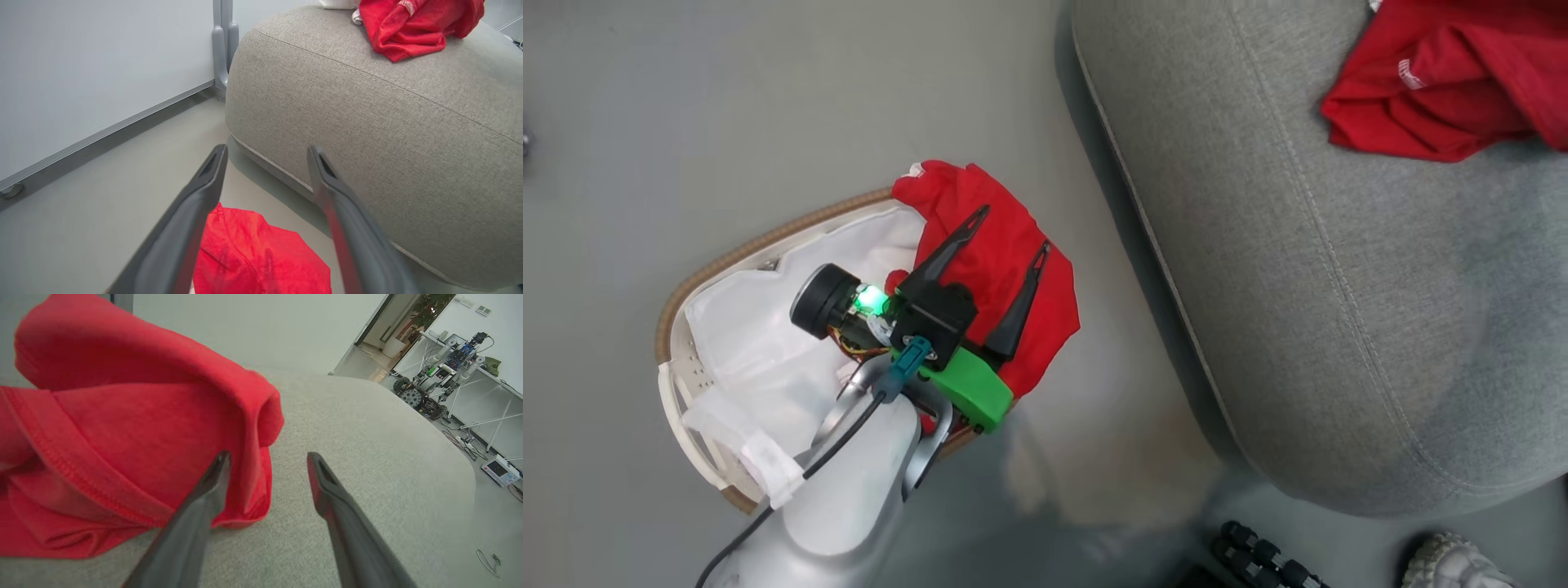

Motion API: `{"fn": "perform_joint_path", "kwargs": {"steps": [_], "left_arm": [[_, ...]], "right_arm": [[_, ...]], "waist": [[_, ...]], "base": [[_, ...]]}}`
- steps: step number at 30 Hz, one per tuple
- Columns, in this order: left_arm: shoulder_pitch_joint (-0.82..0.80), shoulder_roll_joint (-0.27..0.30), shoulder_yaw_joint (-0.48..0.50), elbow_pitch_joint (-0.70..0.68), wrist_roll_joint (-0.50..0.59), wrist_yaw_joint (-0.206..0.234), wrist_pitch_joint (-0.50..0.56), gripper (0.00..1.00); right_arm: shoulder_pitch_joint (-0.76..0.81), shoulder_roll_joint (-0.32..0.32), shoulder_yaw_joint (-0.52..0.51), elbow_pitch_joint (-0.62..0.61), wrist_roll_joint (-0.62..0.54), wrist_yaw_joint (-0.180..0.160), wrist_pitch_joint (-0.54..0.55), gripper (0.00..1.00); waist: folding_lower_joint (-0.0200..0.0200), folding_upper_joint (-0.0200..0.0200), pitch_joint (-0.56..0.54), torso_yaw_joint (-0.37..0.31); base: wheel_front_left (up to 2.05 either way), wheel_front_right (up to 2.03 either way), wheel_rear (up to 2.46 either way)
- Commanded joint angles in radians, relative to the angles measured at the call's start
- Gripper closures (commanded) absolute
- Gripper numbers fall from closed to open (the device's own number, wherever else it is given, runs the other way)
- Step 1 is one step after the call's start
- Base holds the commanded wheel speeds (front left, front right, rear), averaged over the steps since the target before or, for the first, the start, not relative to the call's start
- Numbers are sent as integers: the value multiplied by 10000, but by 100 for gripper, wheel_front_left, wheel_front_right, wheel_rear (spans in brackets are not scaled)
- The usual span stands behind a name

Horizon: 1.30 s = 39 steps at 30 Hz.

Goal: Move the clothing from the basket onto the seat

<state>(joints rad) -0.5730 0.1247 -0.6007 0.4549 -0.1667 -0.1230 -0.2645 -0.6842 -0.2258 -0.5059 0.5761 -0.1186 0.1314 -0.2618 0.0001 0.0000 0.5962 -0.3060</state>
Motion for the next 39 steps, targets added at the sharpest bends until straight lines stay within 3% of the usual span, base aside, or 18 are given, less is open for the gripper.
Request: {"fn": "perform_joint_path", "kwargs": {"steps": [1, 7, 15, 20, 31, 39], "left_arm": [[207, -16, 76, -18, -32, 20, 1, 0], [832, -156, 452, -155, -157, 179, 1, 0], [1714, -302, 1210, -352, -62, 349, 3, 0], [2224, -370, 1870, -449, -60, 478, 2, 0], [3095, -581, 3738, -418, -104, 782, 2, 0], [3848, -652, 4844, -258, 39, 838, 2, 0]], "right_arm": [[423, 37, 0, -184, -80, -14, -48, 0], [1817, 441, 309, -1223, 241, -14, -49, 0], [2809, 311, 2330, -2997, 1014, -14, -48, 0], [3031, 591, 3268, -3522, 1452, -14, -48, 0], [3328, 1398, 4638, -3046, 1896, -14, -48, 0], [3937, 1641, 4933, -2558, 1917, -14, -48, 0]], "waist": [[-1, 0, -375, -38], [-1, 0, -1223, -26], [-1, 0, -2335, 611], [-1, 0, -2861, 1254], [-1, 0, -3695, 2661], [-1, 0, -4455, 3226]], "base": [[0, 0, 0], [0, 0, 0], [0, 0, 0], [0, 0, 0], [0, 0, 0], [0, 0, 0]]}}
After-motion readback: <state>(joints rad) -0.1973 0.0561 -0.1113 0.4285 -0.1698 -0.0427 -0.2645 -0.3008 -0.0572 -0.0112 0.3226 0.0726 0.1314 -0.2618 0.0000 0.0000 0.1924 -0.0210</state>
